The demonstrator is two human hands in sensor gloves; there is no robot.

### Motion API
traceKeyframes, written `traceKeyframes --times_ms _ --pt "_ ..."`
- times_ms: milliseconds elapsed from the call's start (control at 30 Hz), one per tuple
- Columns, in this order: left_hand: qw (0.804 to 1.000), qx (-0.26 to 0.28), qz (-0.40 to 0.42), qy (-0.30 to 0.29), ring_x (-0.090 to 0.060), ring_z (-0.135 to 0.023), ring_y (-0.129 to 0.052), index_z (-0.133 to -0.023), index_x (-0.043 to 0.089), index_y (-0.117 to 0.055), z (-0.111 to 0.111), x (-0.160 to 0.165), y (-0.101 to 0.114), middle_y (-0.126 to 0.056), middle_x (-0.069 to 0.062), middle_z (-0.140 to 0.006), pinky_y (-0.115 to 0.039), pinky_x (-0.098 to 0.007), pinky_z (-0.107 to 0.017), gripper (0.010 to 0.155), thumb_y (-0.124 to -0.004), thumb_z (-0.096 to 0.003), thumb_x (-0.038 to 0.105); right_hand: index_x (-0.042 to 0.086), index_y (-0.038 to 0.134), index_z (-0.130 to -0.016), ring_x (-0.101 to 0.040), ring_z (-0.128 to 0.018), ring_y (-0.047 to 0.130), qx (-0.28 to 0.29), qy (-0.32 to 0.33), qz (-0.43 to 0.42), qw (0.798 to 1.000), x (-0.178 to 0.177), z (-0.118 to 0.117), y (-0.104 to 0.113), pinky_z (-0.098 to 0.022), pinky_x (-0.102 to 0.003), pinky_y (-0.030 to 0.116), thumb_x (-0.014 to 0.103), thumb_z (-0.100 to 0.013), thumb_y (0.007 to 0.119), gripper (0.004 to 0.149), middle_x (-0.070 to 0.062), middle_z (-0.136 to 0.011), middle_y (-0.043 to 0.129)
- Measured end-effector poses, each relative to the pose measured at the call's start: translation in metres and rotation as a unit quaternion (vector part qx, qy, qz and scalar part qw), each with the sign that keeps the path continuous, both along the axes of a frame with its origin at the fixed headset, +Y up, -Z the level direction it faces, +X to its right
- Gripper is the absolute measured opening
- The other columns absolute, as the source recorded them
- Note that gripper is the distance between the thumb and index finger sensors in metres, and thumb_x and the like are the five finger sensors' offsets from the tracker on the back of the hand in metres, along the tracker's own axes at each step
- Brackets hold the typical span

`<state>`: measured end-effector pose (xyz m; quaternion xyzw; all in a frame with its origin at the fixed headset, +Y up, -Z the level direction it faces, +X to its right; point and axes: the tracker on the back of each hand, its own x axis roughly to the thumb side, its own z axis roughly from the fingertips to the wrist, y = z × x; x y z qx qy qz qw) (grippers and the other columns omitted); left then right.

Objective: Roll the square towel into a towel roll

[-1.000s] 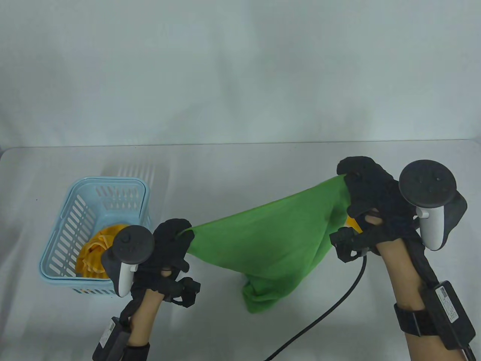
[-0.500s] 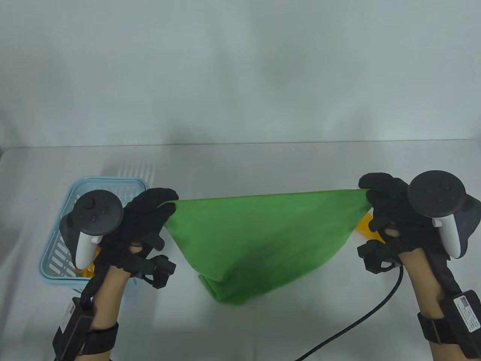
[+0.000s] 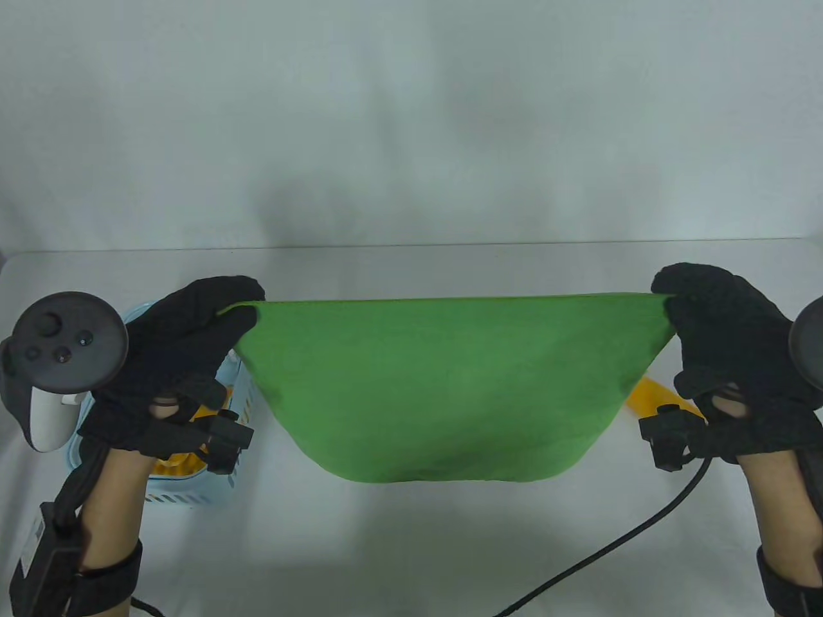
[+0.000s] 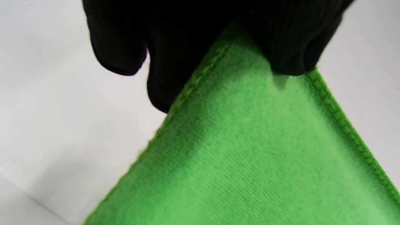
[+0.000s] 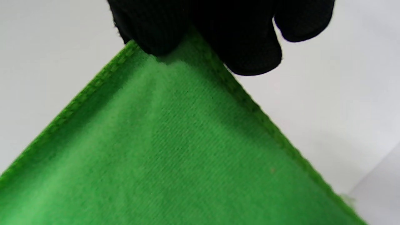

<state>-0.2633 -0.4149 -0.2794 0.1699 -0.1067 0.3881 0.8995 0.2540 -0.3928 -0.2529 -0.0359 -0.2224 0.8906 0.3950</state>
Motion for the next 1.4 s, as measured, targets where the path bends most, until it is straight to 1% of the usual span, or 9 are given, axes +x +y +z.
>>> traceKeyframes --times_ms 100,200,300,433,567,700,833,1133,1400 --pt "1.0 -0.003 -0.008 0.02 -0.018 -0.055 -0.105 -0.08 0.033 -0.09 -0.011 0.0 0.001 -0.1 0.01 -0.063 -0.077 -0.051 -0.063 0.041 -0.083 -0.0408 0.04 0.035 0.083 -0.075 -0.027 -0.064 0.092 -0.006 -0.012 0.012 1.0 -0.006 -0.013 0.0 -0.06 -0.056 0.069 0.03 -0.039 0.08 0.037 0.002 -0.066 0.093" --pt "0.997 -0.058 -0.038 0.036 -0.018 -0.06 -0.105 -0.079 0.037 -0.091 -0.041 0.0 -0.015 -0.1 0.011 -0.068 -0.076 -0.052 -0.064 0.04 -0.083 -0.0397 0.041 0.035 0.083 -0.075 -0.027 -0.064 0.092 -0.04 -0.039 0.042 0.998 -0.012 -0.041 -0.017 -0.06 -0.056 0.069 0.03 -0.039 0.08 0.037 0.002 -0.067 0.093" --pt "0.987 -0.14 -0.059 0.048 -0.019 -0.068 -0.103 -0.076 0.039 -0.093 -0.076 0.0 -0.047 -0.098 0.01 -0.075 -0.075 -0.053 -0.065 0.039 -0.084 -0.038 0.041 0.036 0.083 -0.075 -0.027 -0.067 0.091 -0.121 -0.072 0.072 0.987 -0.018 -0.086 -0.059 -0.06 -0.055 0.069 0.031 -0.038 0.079 0.037 0.003 -0.069 0.092" --pt "0.975 -0.187 -0.074 0.099 -0.019 -0.072 -0.101 -0.076 0.04 -0.093 -0.106 0.004 -0.08 -0.097 0.01 -0.079 -0.074 -0.053 -0.066 0.04 -0.084 -0.0372 0.041 0.038 0.083 -0.074 -0.028 -0.072 0.089 -0.17 -0.106 0.063 0.978 -0.024 -0.128 -0.104 -0.06 -0.055 0.069 0.032 -0.038 0.079 0.037 0.003 -0.077 0.089" --pt "0.977 -0.162 -0.067 0.122 -0.019 -0.074 -0.1 -0.075 0.042 -0.092 -0.119 0.011 -0.059 -0.096 0.011 -0.081 -0.074 -0.052 -0.066 0.039 -0.083 -0.037 0.042 0.039 0.083 -0.074 -0.028 -0.075 0.088 -0.152 -0.119 -0.026 0.981 -0.017 -0.148 -0.092 -0.061 -0.055 0.069 0.033 -0.037 0.079 0.037 0.004 -0.081 0.087" --pt "0.988 -0.102 -0.047 0.106 -0.018 -0.078 -0.098 -0.076 0.044 -0.091 -0.118 0.018 -0.015 -0.093 0.012 -0.084 -0.072 -0.052 -0.068 0.04 -0.083 -0.0375 0.043 0.039 0.082 -0.074 -0.028 -0.076 0.087 -0.086 -0.11 -0.119 0.983 -0.004 -0.148 -0.061 -0.062 -0.055 0.068 0.033 -0.038 0.079 0.037 0.004 -0.083 0.085" --pt "0.99 -0.09 -0.056 0.09 -0.019 -0.08 -0.096 -0.077 0.043 -0.09 -0.112 0.024 0.001 -0.092 0.011 -0.087 -0.071 -0.053 -0.069 0.04 -0.082 -0.0381 0.042 0.038 0.081 -0.075 -0.028 -0.077 0.085 -0.06 -0.098 -0.125 0.985 0.001 -0.141 -0.051 -0.062 -0.055 0.067 0.033 -0.038 0.078 0.037 0.004 -0.084 0.084" --pt "0.967 -0.207 -0.104 0.101 -0.021 -0.08 -0.097 -0.077 0.04 -0.09 -0.11 0.025 -0.104 -0.092 0.01 -0.087 -0.072 -0.054 -0.068 0.04 -0.082 -0.0382 0.041 0.037 0.082 -0.075 -0.031 -0.081 0.083 -0.187 -0.071 -0.065 0.978 0.003 -0.13 -0.13 -0.063 -0.056 0.066 0.033 -0.038 0.079 0.037 0.003 -0.088 0.082" --pt "0.958 -0.257 -0.107 0.066 -0.022 -0.076 -0.1 -0.078 0.037 -0.09 -0.083 0.021 -0.146 -0.095 0.008 -0.084 -0.074 -0.053 -0.066 0.04 -0.082 -0.0387 0.04 0.035 0.082 -0.075 -0.032 -0.079 0.086 -0.228 -0.019 -0.058 0.972 0.008 -0.103 -0.177 -0.062 -0.056 0.067 0.032 -0.038 0.079 0.037 0.004 -0.087 0.085"
